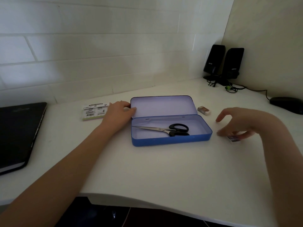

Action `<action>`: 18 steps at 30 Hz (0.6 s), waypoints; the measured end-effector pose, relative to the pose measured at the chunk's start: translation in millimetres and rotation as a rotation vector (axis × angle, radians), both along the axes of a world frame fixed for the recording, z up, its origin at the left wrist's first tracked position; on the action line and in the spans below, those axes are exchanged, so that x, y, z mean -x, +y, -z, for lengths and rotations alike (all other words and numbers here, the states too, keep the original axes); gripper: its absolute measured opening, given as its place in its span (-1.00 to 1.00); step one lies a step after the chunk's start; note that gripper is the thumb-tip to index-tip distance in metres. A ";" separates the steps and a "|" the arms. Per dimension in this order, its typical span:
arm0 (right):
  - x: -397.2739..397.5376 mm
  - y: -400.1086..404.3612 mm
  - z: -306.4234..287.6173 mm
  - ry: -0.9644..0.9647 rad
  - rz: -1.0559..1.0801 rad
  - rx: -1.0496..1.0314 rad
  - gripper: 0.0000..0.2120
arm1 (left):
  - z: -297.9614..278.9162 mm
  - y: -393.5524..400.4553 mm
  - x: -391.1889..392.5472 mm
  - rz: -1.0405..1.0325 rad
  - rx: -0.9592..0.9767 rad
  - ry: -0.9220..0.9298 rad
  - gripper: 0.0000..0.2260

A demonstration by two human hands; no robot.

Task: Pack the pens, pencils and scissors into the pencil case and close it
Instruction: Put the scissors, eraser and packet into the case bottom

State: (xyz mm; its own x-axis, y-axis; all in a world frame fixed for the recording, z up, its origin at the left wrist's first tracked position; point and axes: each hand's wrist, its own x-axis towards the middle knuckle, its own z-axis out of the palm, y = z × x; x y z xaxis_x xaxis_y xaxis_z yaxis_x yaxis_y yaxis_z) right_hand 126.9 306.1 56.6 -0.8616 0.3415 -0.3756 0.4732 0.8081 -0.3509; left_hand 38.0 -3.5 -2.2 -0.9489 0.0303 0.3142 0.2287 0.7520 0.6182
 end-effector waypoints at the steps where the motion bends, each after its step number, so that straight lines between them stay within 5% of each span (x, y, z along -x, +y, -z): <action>1: 1.8 -1.3 1.5 0.009 0.006 0.008 -0.58 | -0.2 0.5 -0.3 0.001 -0.001 -0.003 -0.77; 6: 5.7 -9.0 -0.5 0.140 0.069 0.244 -0.81 | 0.7 0.3 -0.9 0.000 -0.020 -0.013 -0.77; 13: 5.3 -22.8 -6.0 0.474 -0.004 0.571 -0.85 | 0.3 0.1 -1.2 0.003 0.001 -0.002 -0.78; 15: 7.1 -33.2 -1.6 0.527 -0.068 0.570 -0.88 | -0.1 0.9 -1.4 0.003 0.007 -0.003 -0.78; 18: 10.1 -48.5 14.5 0.533 -0.220 0.248 -0.97 | 0.1 0.5 -0.9 0.006 -0.002 -0.004 -0.76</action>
State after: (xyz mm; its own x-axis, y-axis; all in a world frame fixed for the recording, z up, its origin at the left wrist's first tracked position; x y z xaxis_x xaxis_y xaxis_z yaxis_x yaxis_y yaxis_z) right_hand 116.8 257.6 42.2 -0.9925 0.0924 0.0795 0.0135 0.7312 -0.6820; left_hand 38.9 -3.0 -2.3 -0.9499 0.0352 0.3105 0.2307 0.7494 0.6207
